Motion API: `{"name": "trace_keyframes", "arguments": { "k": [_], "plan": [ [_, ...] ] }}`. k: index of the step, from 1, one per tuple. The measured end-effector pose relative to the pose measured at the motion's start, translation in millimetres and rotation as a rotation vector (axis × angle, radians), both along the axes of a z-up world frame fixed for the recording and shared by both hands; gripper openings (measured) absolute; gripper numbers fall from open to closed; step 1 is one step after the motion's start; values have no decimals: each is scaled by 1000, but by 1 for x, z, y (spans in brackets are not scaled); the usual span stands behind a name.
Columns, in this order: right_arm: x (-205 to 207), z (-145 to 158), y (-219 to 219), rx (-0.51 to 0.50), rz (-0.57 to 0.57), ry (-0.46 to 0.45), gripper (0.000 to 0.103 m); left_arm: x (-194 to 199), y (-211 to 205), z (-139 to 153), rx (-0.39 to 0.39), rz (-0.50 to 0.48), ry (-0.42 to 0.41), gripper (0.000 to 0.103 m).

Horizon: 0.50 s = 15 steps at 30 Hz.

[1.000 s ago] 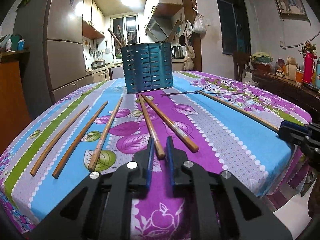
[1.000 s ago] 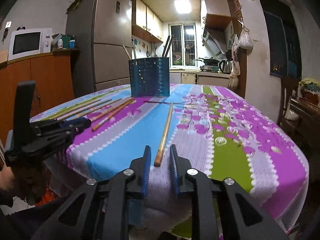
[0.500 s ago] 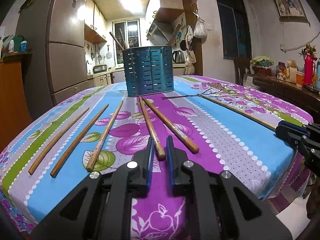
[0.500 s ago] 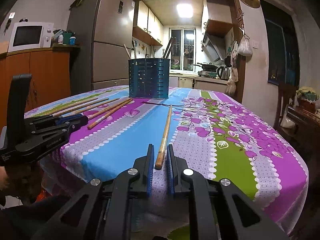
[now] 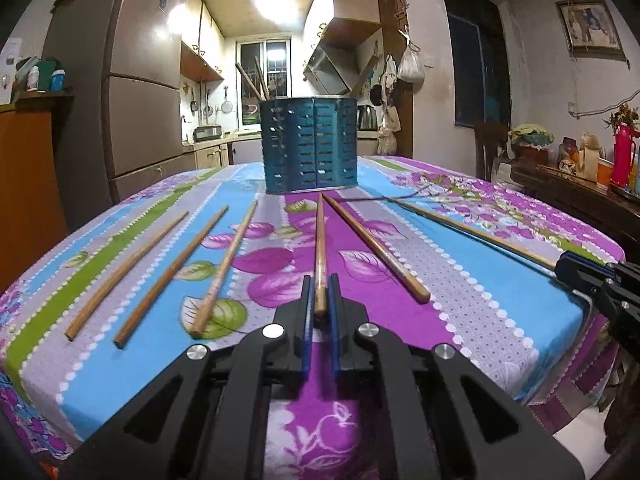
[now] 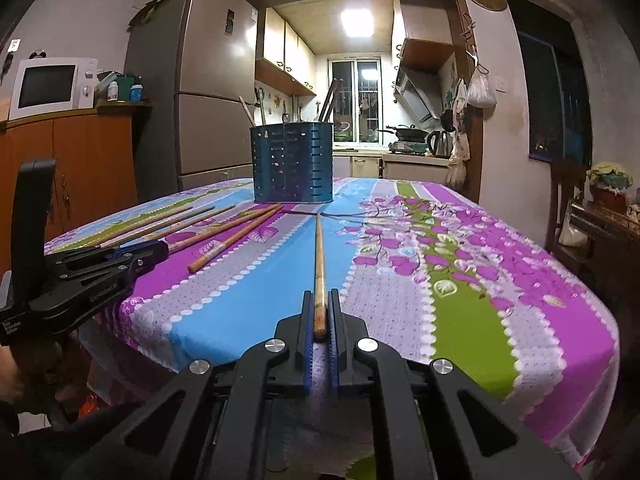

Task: Organize utensils
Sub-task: 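Carry both held chopsticks upright to the blue holder and lower them in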

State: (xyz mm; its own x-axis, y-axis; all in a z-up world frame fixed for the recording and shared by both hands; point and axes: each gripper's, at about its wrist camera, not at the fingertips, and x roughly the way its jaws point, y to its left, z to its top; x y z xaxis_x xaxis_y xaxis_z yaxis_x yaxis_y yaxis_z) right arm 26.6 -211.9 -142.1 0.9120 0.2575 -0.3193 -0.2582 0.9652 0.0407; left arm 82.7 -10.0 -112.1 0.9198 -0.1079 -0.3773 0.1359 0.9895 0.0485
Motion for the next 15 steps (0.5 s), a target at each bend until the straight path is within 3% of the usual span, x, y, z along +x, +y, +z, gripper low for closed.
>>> {"name": "trace_keyframes", "arguments": {
  "k": [6, 15],
  "plan": [
    [-14, 49, -6, -57, 10, -81, 8, -13, 9, 35, 14, 10, -77, 5],
    [-7, 134, -21, -45, 68, -237, 8, -8, 13, 116, 25, -27, -242, 5]
  ]
}}
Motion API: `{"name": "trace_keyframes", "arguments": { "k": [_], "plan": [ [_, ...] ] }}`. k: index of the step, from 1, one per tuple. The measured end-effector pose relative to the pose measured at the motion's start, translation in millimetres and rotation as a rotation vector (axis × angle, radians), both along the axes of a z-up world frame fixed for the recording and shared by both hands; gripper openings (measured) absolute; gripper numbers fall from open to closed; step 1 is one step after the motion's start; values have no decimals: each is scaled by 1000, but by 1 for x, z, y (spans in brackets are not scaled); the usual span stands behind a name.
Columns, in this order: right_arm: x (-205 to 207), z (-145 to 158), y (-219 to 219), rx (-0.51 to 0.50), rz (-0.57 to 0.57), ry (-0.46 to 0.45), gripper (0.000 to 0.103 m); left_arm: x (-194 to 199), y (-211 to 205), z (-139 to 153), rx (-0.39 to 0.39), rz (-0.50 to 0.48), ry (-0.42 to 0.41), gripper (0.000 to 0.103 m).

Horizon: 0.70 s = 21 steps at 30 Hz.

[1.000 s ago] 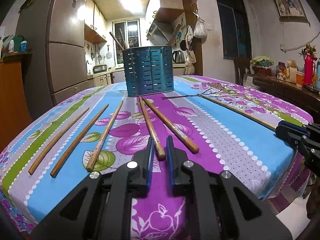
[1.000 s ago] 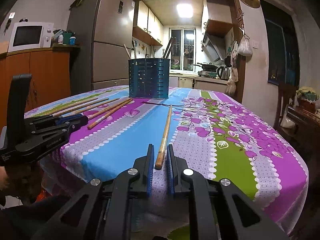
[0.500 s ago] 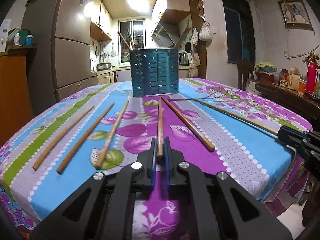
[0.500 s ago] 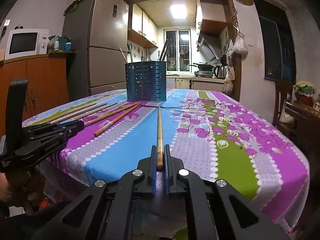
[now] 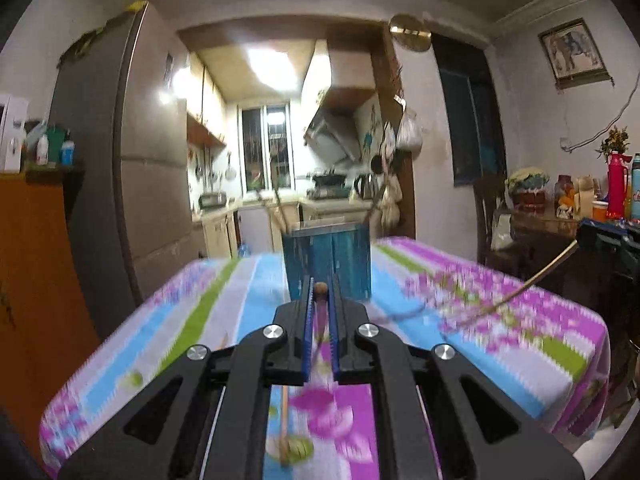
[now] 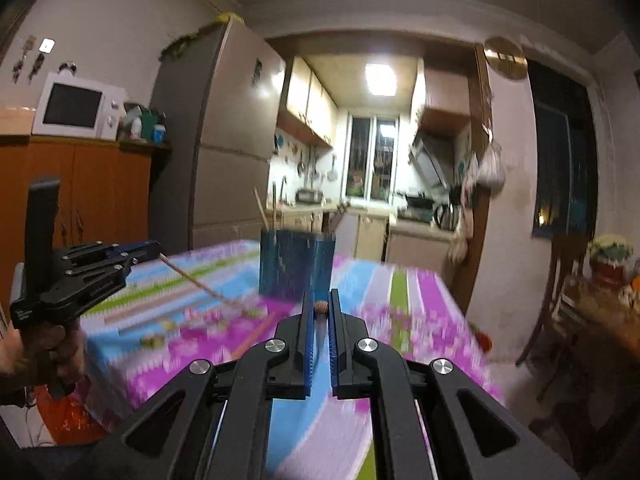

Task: Organize utensils
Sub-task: 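Carry both held chopsticks upright to the blue holder and lower them in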

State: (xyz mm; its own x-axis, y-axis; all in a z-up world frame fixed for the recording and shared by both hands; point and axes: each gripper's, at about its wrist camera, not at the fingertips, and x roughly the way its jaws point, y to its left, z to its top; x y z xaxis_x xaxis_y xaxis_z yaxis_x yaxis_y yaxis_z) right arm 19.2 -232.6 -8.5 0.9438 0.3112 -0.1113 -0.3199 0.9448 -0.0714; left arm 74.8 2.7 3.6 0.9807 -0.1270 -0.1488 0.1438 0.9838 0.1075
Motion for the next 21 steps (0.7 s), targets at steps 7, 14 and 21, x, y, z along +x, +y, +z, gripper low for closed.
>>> {"name": "trace_keyframes", "arguments": {
  "k": [7, 14, 21],
  "plan": [
    [48, 37, -7, 25, 41, 22, 8, 41, -3, 34, -7, -50, 26, 5],
    [88, 55, -7, 21, 58, 86, 8, 83, -6, 56, -16, -84, 95, 5],
    [100, 75, -1, 13, 71, 77, 8, 101, -1, 81, -30, -92, 123, 5]
  ]
}}
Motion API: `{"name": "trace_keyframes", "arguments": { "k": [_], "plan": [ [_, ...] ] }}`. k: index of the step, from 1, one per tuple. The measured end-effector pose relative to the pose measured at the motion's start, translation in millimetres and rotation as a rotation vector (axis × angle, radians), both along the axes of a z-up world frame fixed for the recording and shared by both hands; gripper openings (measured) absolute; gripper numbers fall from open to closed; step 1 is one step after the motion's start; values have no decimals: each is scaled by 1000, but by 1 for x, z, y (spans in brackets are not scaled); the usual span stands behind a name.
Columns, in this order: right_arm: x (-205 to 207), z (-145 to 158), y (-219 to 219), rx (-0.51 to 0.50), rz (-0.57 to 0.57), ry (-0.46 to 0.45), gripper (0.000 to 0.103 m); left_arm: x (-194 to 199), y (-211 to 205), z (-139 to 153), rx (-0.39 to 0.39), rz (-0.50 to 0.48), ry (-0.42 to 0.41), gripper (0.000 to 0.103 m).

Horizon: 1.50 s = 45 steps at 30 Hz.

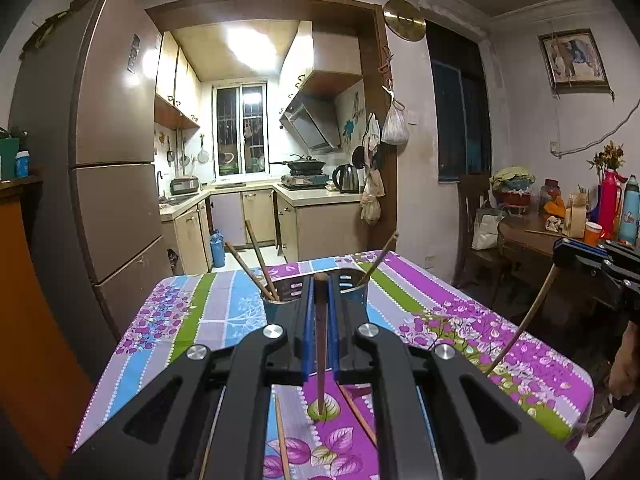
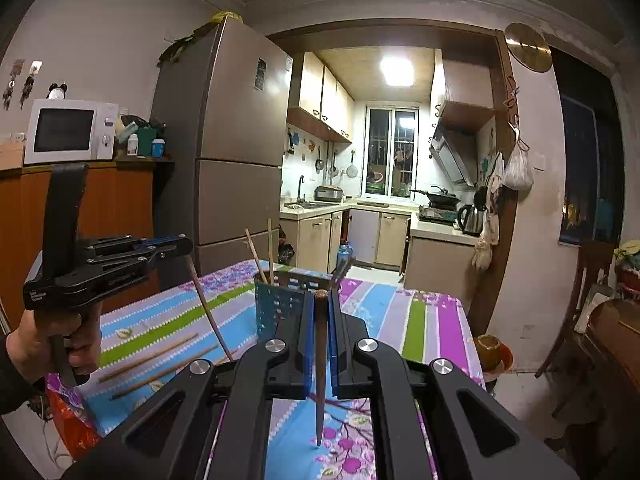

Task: Organize utensils
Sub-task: 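Carry both held chopsticks upright to the blue holder and lower them in, then open both tools over the holder and pull them back to the cloth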

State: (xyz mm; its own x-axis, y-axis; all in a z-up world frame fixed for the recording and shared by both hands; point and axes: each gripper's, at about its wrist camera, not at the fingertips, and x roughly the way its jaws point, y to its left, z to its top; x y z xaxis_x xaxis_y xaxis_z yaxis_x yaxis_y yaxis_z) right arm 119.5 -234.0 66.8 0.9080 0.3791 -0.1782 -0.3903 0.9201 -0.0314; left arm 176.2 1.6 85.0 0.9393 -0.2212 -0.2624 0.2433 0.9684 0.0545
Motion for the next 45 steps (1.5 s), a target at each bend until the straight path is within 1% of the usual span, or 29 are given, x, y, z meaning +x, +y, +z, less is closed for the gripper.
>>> {"name": "trace_keyframes", "arguments": {
  "k": [6, 9, 17, 20, 22, 25, 29, 35, 38, 45],
  "plan": [
    [21, 36, 1, 26, 24, 2, 8, 21, 7, 28, -5, 11, 48, 5],
    [35, 59, 1, 46, 39, 4, 8, 28, 9, 44, -10, 16, 48, 5],
    [74, 135, 16, 94, 65, -48, 8, 40, 13, 109, -62, 24, -23, 5],
    [89, 156, 28, 88, 65, -69, 8, 52, 12, 128, -75, 35, -48, 5],
    [101, 163, 37, 73, 58, -78, 8, 62, 11, 133, -79, 44, -61, 5],
    [124, 164, 50, 52, 43, -67, 8, 77, 7, 135, -78, 56, -73, 5],
    [152, 152, 62, 31, 37, -27, 8, 98, 1, 130, -73, 53, -62, 5],
    [189, 125, 67, 33, 24, 45, 7, 131, -7, 105, -45, 54, -11, 5],
    [207, 117, 66, 39, 15, 76, 8, 144, -4, 96, -46, 58, 12, 5],
    [233, 99, 68, 32, 3, 122, 8, 161, 1, 73, -45, 64, 49, 5]
  ]
}}
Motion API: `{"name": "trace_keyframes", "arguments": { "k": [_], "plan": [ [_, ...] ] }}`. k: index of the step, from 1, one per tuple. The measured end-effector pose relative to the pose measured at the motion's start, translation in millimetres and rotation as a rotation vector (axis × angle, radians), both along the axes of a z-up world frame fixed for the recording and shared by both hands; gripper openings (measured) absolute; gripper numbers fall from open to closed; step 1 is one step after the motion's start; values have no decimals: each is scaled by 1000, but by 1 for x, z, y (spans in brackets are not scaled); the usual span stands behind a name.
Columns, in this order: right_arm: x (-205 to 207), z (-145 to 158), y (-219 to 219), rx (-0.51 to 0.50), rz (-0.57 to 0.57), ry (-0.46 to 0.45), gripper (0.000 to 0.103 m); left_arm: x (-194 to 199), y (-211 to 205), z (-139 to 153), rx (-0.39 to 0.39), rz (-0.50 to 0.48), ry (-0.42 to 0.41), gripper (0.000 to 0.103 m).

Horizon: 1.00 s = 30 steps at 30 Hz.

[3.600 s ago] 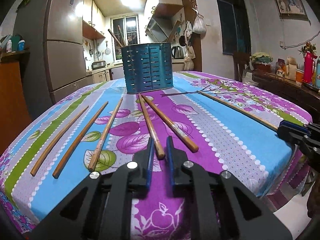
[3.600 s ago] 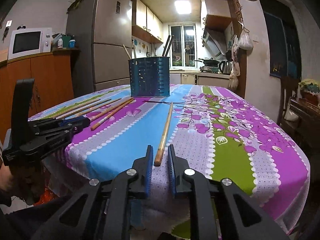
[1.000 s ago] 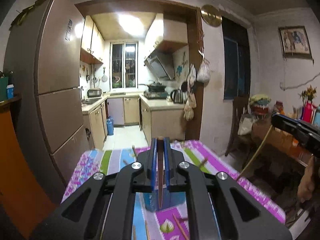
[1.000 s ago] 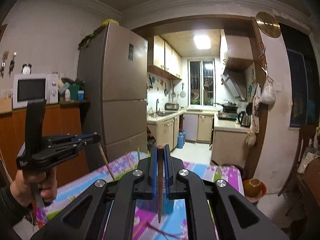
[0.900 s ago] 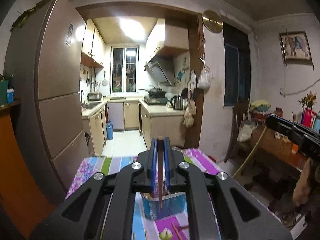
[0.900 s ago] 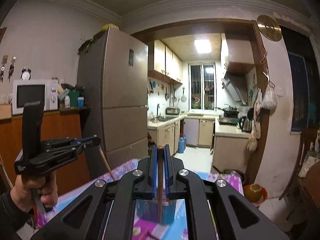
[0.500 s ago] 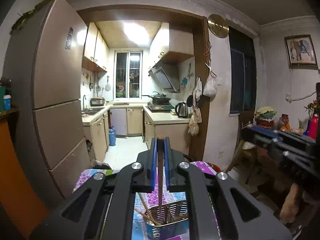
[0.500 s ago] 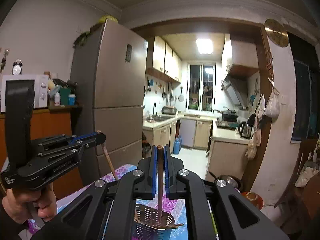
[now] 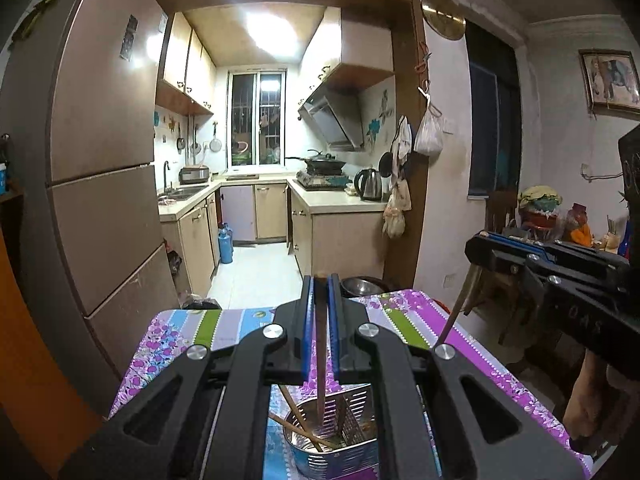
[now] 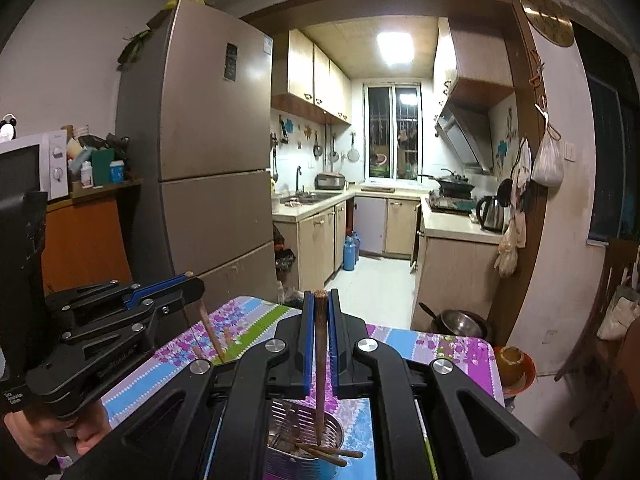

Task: Organize utensils
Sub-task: 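Open both tools over the holder and pull them back to the cloth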

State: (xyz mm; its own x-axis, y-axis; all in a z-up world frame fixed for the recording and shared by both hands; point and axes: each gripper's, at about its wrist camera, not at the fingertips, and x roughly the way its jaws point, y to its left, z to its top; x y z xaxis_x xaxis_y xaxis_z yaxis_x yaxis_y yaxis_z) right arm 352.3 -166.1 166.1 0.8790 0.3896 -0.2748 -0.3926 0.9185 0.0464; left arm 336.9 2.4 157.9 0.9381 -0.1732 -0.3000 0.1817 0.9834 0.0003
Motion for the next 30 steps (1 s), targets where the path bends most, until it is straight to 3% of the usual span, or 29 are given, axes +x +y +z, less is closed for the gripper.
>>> {"name": "trace_keyframes", "arguments": {
  "k": [10, 11, 14, 19, 20, 23, 24, 27, 30],
  "plan": [
    [15, -15, 3, 1, -2, 28, 8, 10, -2, -14, 10, -11, 32, 6],
    [15, -15, 2, 2, -5, 28, 8, 11, -2, -15, 10, -11, 36, 9],
    [13, -14, -1, 5, -13, 24, 8, 9, 1, -15, 10, -6, 29, 29],
    [-12, -3, -6, 19, -18, -29, 8, -11, 11, -7, 6, -8, 5, 31],
    [-24, 1, -8, 22, -12, -54, 9, -24, 15, -4, 16, -15, -6, 33],
    [-63, 5, -16, 29, 5, -125, 33, -70, 30, -3, 44, -26, -57, 52],
    [-85, 4, -20, 36, 14, -157, 36, -95, 38, -7, 61, -33, -79, 56],
    [-136, -11, -29, 52, 42, -203, 38, -158, 63, -33, 86, -47, -102, 60],
    [-185, -45, -31, 66, 58, -211, 38, -210, 85, -79, 114, -36, -62, 60]
  ]
}}
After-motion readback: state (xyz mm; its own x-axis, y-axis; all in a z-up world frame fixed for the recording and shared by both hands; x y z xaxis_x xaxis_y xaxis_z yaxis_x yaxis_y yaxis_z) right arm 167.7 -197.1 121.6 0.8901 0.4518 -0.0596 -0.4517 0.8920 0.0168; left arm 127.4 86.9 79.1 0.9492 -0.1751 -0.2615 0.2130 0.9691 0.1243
